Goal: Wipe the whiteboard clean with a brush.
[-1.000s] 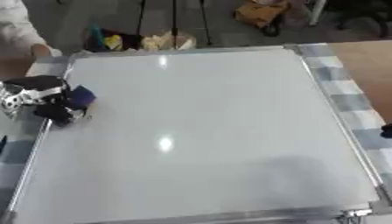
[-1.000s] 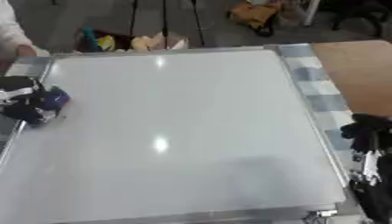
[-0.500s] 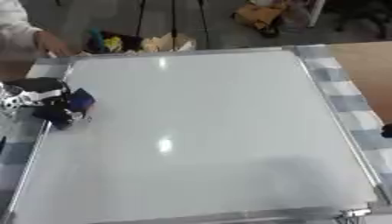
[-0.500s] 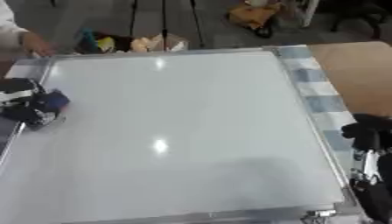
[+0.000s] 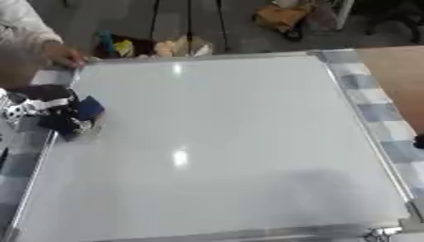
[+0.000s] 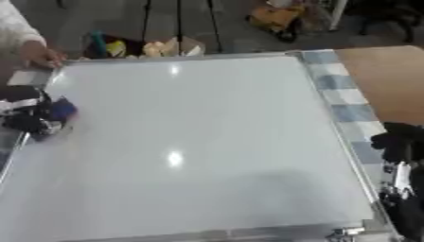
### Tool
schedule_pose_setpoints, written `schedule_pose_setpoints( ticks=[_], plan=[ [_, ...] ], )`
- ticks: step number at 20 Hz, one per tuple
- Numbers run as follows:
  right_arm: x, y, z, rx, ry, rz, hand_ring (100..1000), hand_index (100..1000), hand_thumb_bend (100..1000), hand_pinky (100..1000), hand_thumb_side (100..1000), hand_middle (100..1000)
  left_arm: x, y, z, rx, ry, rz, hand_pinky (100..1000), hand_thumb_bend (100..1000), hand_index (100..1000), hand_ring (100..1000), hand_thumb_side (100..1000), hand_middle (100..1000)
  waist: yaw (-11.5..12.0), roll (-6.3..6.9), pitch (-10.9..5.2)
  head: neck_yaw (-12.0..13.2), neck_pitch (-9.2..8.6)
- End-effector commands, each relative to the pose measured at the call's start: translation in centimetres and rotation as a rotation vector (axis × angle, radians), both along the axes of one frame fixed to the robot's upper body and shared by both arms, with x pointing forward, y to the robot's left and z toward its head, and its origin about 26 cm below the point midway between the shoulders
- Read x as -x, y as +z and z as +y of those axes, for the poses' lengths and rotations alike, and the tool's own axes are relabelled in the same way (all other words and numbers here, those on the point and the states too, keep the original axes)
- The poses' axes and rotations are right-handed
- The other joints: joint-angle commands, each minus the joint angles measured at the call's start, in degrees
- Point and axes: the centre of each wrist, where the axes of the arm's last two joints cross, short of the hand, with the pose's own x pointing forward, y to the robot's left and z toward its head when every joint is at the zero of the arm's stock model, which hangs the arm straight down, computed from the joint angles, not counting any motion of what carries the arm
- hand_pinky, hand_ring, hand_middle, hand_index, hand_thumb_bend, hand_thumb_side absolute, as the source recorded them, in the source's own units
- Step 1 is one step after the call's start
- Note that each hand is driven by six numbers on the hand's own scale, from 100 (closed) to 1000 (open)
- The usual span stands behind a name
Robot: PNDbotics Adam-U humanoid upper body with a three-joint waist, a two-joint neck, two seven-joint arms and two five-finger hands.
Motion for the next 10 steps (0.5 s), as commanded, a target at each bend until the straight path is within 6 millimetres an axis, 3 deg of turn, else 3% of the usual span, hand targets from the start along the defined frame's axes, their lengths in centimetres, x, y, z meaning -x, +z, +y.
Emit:
schedule_pose_setpoints(
  ticks=[1,10],
  plan=[
    [0.22,0.63,-0.14,-0.001,-0.003,-0.025,526,672,100,468,671,429,0.00,-0.05,0.30,-0.030,0.000,0.014,618,100,494,684,809,555,0.18,-0.24,-1.06,0.16,0.16],
    [0.22,0.66,-0.18,-0.007,-0.001,-0.026,525,671,100,469,668,428,-0.11,-0.83,0.10,-0.096,-0.026,0.039,625,100,495,677,807,518,0.30,-0.17,-1.34,0.23,0.26]
  ],
)
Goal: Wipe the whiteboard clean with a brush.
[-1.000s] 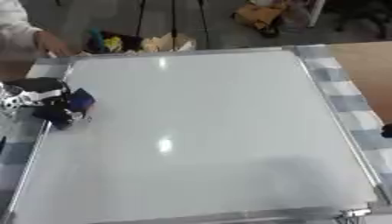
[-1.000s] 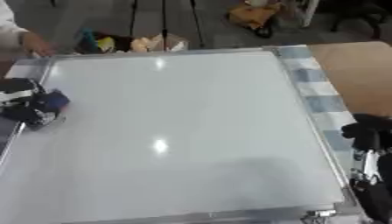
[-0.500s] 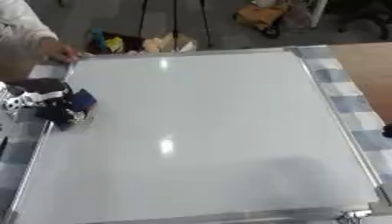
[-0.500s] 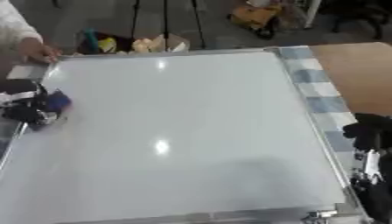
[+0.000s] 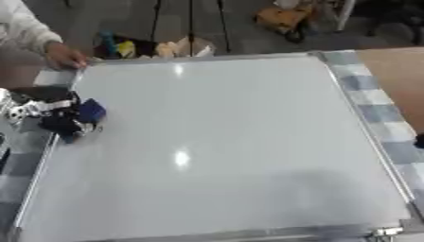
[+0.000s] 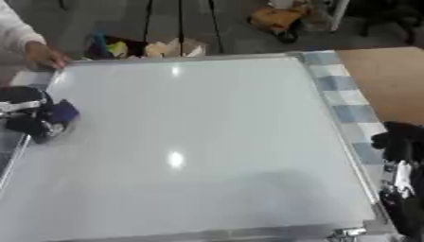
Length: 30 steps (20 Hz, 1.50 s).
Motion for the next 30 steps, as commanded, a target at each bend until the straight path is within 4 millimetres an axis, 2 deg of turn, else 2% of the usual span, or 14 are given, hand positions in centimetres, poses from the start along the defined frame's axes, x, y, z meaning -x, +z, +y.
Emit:
schedule_pose_setpoints(
  ticks=[1,12,24,30],
  plan=[
    [0.2,0.7,-0.2,0.000,-0.001,-0.026,525,671,100,469,668,428,-0.1,-0.7,0.4,-0.041,0.004,0.026,624,100,493,673,806,510,0.16,-0.15,-1.02,0.15,0.16],
    [0.2,0.7,-0.2,-0.010,0.003,-0.021,524,672,100,469,664,426,-0.2,-2.0,-0.6,-0.096,-0.052,0.054,611,100,489,628,816,429,-0.07,0.16,-1.13,0.24,0.36],
    [0.3,0.6,-0.2,-0.012,0.006,-0.012,524,672,100,469,663,426,-0.4,-2.2,-4.3,-0.157,-0.178,0.078,598,100,484,607,825,390,0.14,0.10,-1.48,0.72,0.68],
    [0.3,0.6,-0.2,-0.013,0.008,-0.010,524,672,100,469,662,426,-0.5,-3.2,-5.8,-0.217,-0.228,0.089,594,100,486,601,830,383,0.23,0.21,-1.64,0.80,0.92]
  ],
)
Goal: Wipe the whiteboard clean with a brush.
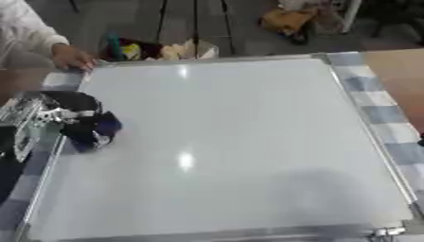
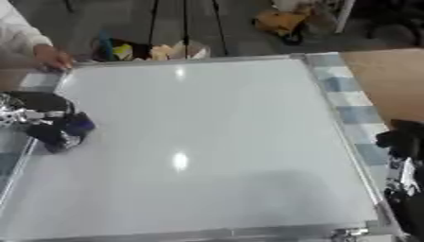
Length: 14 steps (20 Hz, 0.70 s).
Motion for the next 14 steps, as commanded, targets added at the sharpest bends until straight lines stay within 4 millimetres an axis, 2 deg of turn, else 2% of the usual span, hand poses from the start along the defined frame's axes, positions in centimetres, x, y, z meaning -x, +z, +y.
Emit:
schedule_pose_setpoints(
  ticks=[1,14],
  plan=[
    [0.2,0.7,-0.2,0.006,0.001,-0.020,524,672,100,469,662,426,0.0,-1.7,-1.7,-0.047,-0.058,0.041,592,100,485,599,831,382,-0.07,-0.15,-0.68,0.11,0.44],
    [0.3,0.6,-0.3,0.002,0.002,-0.010,525,672,100,470,661,425,0.6,-1.6,-5.3,-0.073,-0.195,0.027,574,100,479,582,821,364,0.72,-0.32,-1.16,0.05,0.77]
  ],
)
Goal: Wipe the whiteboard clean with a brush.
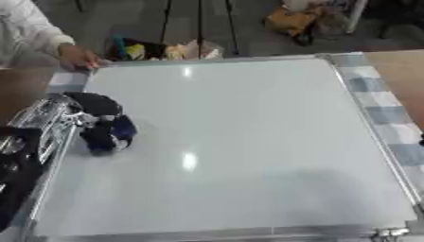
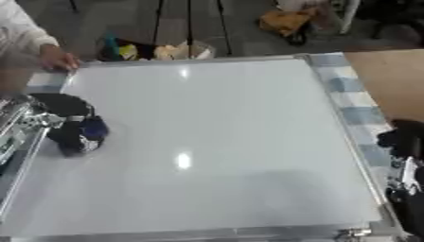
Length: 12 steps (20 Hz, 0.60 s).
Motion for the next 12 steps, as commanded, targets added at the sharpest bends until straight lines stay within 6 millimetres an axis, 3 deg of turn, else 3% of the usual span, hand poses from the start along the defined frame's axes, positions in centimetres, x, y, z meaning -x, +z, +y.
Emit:
schedule_pose_setpoints(
  ticks=[1,12],
  plan=[
    [0.21,0.73,-0.25,0.008,0.000,-0.022,525,672,100,470,660,425,0.38,-0.95,-1.92,-0.044,-0.078,0.035,571,100,477,578,817,360,-0.09,-0.32,-0.71,0.05,0.31],
    [0.22,0.70,-0.24,0.006,0.004,-0.021,525,672,100,470,661,425,0.95,-0.65,-2.55,-0.040,-0.112,-0.010,548,100,468,556,786,342,0.31,-0.57,-0.68,0.07,0.09]
  ],
)
